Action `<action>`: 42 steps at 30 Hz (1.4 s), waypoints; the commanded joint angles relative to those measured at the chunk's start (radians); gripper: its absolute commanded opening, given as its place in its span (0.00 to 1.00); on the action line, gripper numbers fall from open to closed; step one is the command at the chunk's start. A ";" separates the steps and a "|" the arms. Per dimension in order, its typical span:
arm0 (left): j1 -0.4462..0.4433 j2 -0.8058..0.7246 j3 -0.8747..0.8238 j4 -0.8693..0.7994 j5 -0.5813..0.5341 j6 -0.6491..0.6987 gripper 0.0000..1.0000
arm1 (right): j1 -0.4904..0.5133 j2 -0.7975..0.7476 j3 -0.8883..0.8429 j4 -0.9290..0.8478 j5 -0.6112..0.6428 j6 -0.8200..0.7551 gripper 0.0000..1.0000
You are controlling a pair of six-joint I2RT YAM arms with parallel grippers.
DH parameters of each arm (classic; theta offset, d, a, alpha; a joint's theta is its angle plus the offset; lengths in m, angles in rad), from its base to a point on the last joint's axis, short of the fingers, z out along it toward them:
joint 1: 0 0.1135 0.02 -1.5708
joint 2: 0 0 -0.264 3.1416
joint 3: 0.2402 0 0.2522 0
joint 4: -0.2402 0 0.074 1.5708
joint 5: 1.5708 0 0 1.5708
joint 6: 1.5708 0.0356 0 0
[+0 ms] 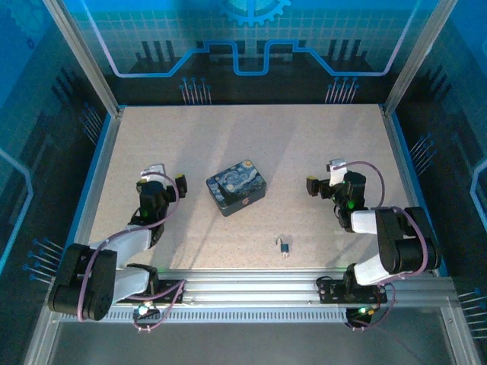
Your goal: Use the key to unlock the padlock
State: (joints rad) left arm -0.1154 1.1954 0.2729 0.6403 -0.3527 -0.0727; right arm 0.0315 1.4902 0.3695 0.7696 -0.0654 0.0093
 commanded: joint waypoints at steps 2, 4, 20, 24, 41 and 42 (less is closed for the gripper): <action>0.013 0.031 -0.008 0.121 0.050 0.049 0.99 | -0.015 0.013 0.055 -0.002 -0.005 -0.019 1.00; 0.014 0.050 -0.008 0.146 0.060 0.058 0.99 | -0.010 0.013 0.057 -0.006 0.003 -0.021 1.00; 0.020 0.295 -0.030 0.501 0.123 0.129 0.99 | -0.006 0.013 0.057 -0.009 0.010 -0.022 1.00; 0.020 0.388 -0.045 0.620 0.115 0.132 0.99 | -0.006 0.013 0.059 -0.009 0.012 -0.022 1.00; 0.105 0.356 0.104 0.292 0.216 0.057 0.99 | -0.002 0.013 0.061 -0.012 0.022 -0.024 1.00; 0.105 0.356 0.104 0.292 0.216 0.058 0.99 | 0.000 0.013 0.060 -0.013 0.024 -0.025 1.00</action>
State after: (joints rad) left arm -0.0174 1.5696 0.3656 0.9791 -0.1867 0.0059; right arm 0.0315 1.4929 0.4126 0.7559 -0.0586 -0.0017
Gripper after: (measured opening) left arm 0.990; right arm 0.997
